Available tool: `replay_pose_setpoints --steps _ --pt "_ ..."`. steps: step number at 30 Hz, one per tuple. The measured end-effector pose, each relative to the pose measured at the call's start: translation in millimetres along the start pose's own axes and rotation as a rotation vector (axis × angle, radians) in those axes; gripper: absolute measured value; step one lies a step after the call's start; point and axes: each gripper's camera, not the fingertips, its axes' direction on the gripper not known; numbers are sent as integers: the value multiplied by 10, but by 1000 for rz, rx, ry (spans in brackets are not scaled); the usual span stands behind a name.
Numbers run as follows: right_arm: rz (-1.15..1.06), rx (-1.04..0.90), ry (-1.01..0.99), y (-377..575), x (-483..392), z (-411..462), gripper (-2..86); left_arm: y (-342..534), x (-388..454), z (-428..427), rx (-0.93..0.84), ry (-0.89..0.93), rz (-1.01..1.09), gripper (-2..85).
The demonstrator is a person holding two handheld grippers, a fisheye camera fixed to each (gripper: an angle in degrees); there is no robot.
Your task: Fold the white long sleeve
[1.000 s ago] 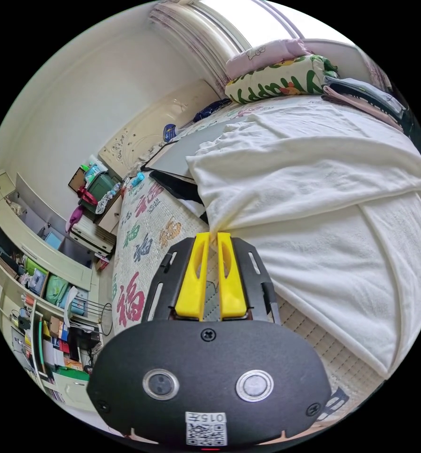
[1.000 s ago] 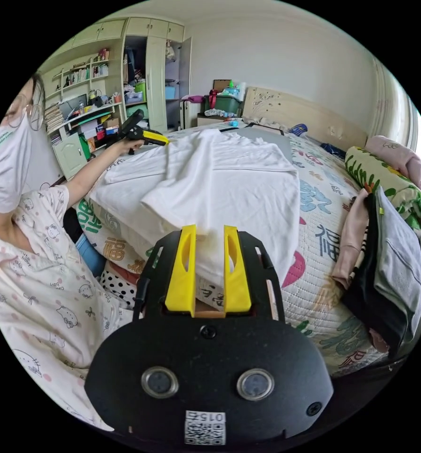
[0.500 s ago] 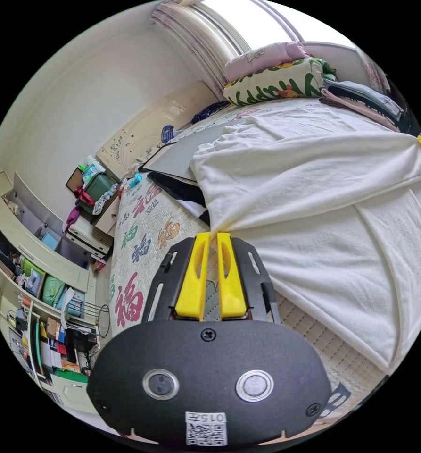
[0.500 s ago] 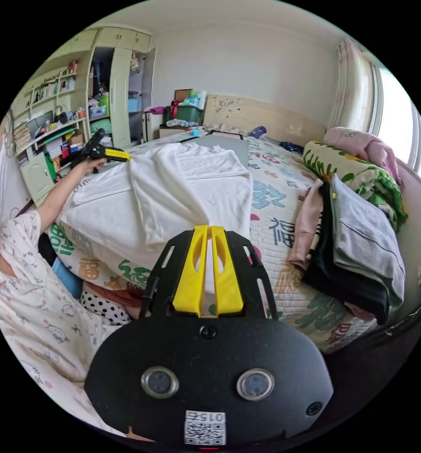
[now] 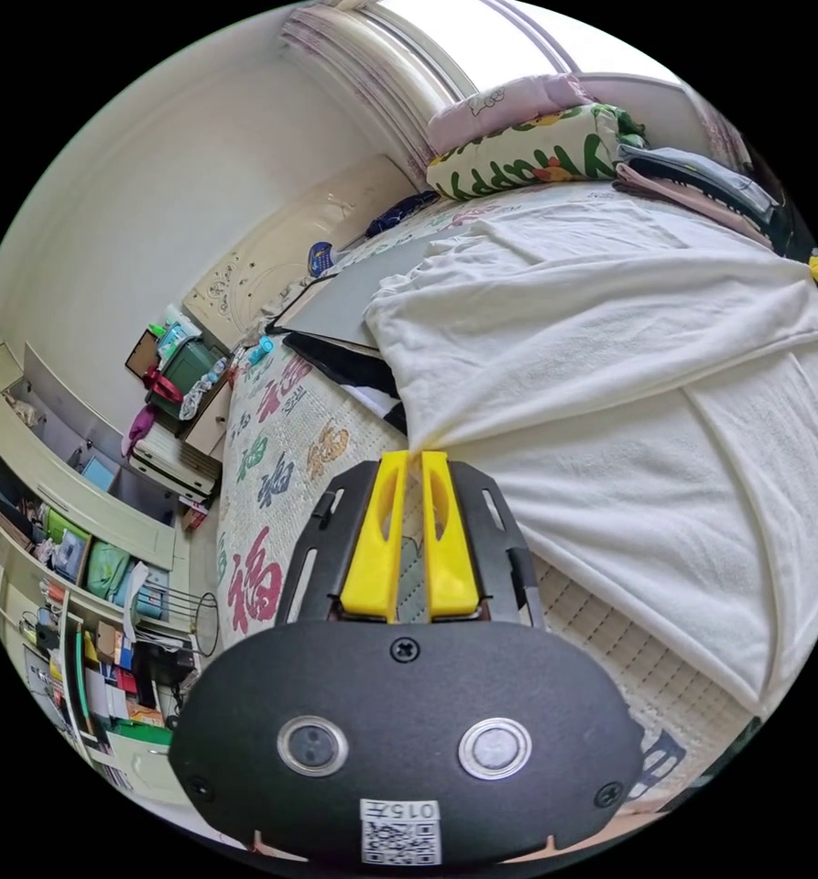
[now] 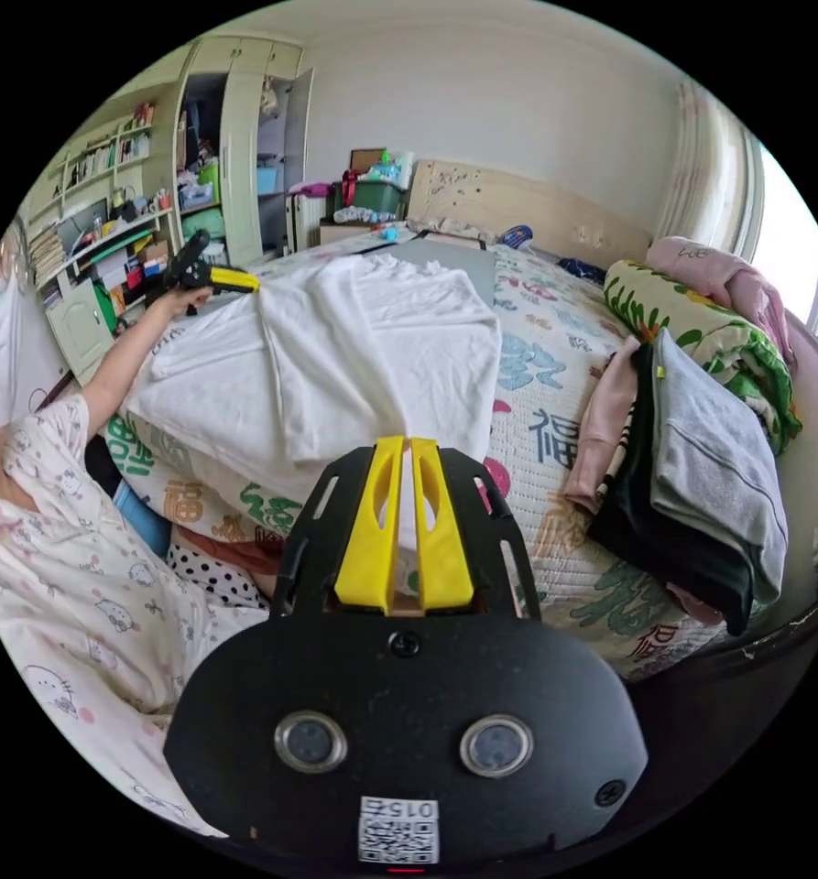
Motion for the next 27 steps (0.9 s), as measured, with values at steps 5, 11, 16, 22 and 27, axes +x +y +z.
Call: replay_pose_setpoints --steps 5,11,16,22,27 --pt "39 254 -63 -491 138 -625 2 -14 -59 -71 -2 43 -18 15" --pt "-130 238 -270 -1908 -84 -227 30 -81 11 -142 7 41 4 16" --pt "-205 119 -343 -3329 -473 700 55 -161 124 -116 -12 12 34 18" --pt "26 -81 -441 -4860 -524 2140 57 -223 163 -165 -3 1 47 25" --pt "183 -118 -593 -5551 -597 2786 58 -254 90 -239 25 6 17 35"
